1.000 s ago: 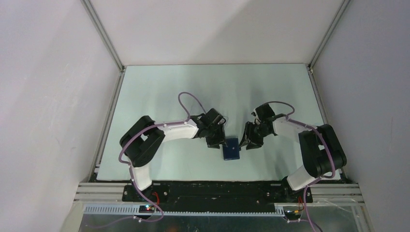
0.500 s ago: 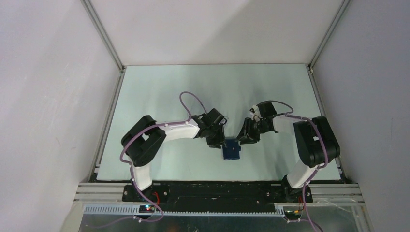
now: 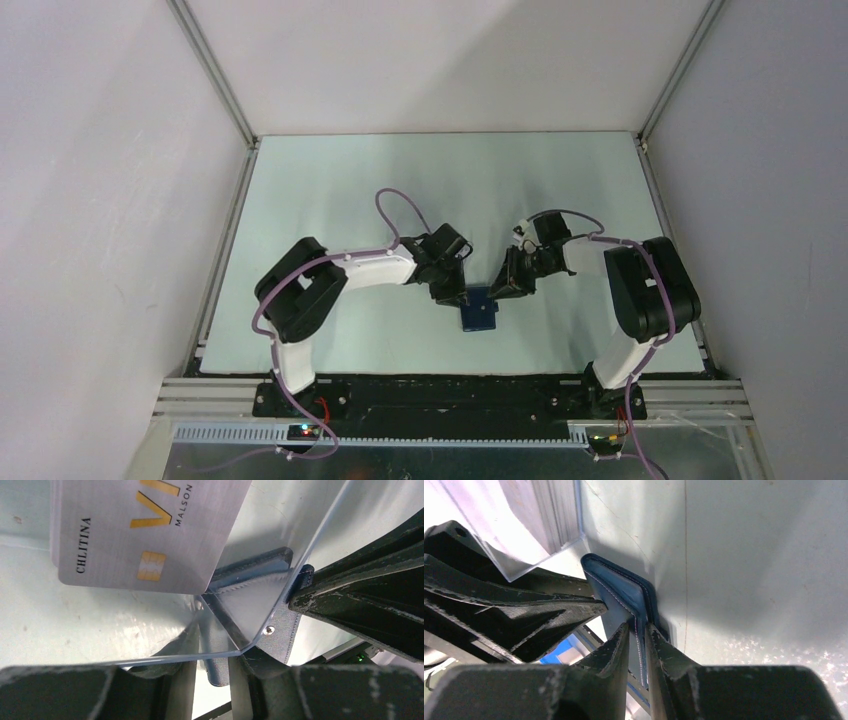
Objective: Put the credit cards into the card holder
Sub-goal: Close the card holder at the center of the board.
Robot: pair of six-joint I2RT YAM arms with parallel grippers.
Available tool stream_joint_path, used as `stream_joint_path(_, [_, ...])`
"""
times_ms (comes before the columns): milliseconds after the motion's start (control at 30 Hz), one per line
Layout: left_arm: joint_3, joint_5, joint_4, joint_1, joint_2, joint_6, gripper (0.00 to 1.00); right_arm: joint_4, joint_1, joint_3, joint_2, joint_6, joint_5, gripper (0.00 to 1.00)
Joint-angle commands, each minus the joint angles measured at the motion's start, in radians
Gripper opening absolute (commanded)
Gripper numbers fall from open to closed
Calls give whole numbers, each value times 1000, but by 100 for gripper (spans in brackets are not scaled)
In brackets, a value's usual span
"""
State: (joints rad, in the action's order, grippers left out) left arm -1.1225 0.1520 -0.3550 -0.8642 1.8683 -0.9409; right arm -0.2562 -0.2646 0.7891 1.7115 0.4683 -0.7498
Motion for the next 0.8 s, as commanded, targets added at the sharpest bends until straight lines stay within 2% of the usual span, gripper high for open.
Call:
stream_joint_path(0, [15,-75,-106,-7,85,44,33,-98,-7,26,2,-59,33,23])
stream_joint_path(133, [10,-77,-115,-8,88,54,37,-114,-9,17,2,-71,71,26])
stream_joint_path(400, [12,-77,-129,-8,93,69,39,-91,-25,20,14,-59,13,27])
stream_joint_path(767, [-3,-77,-155,-6,145,43,21,-212,-67,8,2,-93,-138,20])
